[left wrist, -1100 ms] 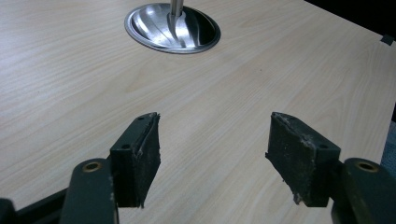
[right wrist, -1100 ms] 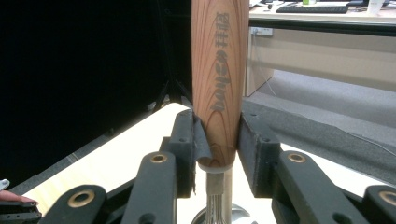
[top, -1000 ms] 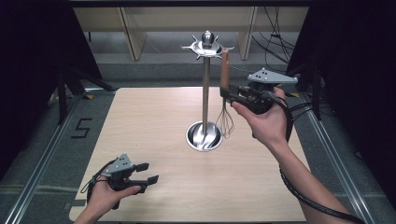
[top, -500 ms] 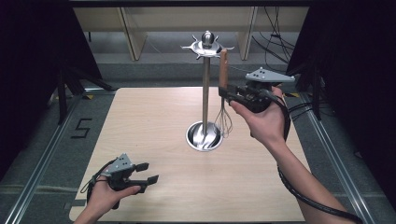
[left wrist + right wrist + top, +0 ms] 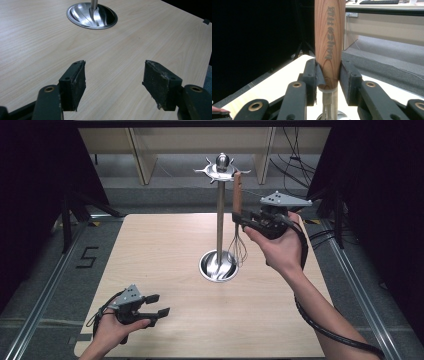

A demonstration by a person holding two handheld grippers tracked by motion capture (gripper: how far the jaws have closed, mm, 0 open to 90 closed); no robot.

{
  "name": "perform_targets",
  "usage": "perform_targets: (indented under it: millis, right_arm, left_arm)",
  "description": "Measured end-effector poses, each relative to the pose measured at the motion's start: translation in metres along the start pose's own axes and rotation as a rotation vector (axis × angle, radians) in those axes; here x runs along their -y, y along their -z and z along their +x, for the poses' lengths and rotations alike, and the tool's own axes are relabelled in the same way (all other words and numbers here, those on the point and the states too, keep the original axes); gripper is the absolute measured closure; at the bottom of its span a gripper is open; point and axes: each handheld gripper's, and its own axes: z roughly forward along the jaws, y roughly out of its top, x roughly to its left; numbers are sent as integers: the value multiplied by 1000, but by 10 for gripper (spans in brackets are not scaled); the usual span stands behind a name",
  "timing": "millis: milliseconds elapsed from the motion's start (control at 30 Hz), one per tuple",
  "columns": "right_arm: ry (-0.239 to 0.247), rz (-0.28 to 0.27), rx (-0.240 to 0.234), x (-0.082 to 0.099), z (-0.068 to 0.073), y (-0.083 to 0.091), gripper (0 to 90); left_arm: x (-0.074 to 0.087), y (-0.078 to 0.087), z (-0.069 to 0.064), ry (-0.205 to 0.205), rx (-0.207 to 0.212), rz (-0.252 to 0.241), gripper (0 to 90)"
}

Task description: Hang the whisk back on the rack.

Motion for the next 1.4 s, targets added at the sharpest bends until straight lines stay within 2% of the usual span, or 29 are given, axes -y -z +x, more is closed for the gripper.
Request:
perform_targets:
  millis: [100,133,267,300,467,533,567,733,800,900,1000,1033,1100,1233,1300,1367,1400]
  right_arm:
    - [11,0,4,0,-1,-2,693]
    - [-1,8,7,0,0,-2,693]
    - [2,8,4,1,0,-3,693]
    - [21,-2,9,1,-1,-5,693]
    - [29,-8,15,1,-1,-6,693]
    - [28,-9,18,1,0,-7,693]
    - [9,1,12,1,1,-6,692]
    - [31,-1,24,3,1,-7,691]
    - [13,1,23,5,2,-8,690]
    - [39,-3,25,6,1,-9,689]
    - [28,13,26,8,1,-9,689]
    - [45,11,21,9,1,-10,688]
    - [27,14,18,10,2,-9,688]
    - [22,24,22,10,3,-7,687]
    - [56,13,31,10,1,-7,683]
    - [67,5,27,10,1,-7,670]
    - [55,12,24,10,2,-6,659]
  left_arm:
    - [0,0,0,0,5,-2,335]
    - [0,0,0,0,5,-2,335]
    - [0,0,0,0,0,-2,335]
    - [0,0,0,-1,1,-1,335]
    - [0,0,0,-3,2,-2,335]
    - [0,0,0,-3,2,-2,335]
    - [0,0,0,-3,2,-3,335]
    - [0,0,0,-3,2,-3,335]
    - [0,0,0,-3,2,-3,335]
    - [0,0,0,-1,2,-3,335]
    - [0,0,0,0,3,-2,335]
    - [0,0,0,0,3,-1,334]
    - [0,0,0,-1,3,0,335]
    - [0,-1,0,0,3,1,335]
    - [0,-1,1,-2,8,3,334]
    - [0,-1,1,-4,8,6,335]
    - [0,-1,1,-3,9,6,335]
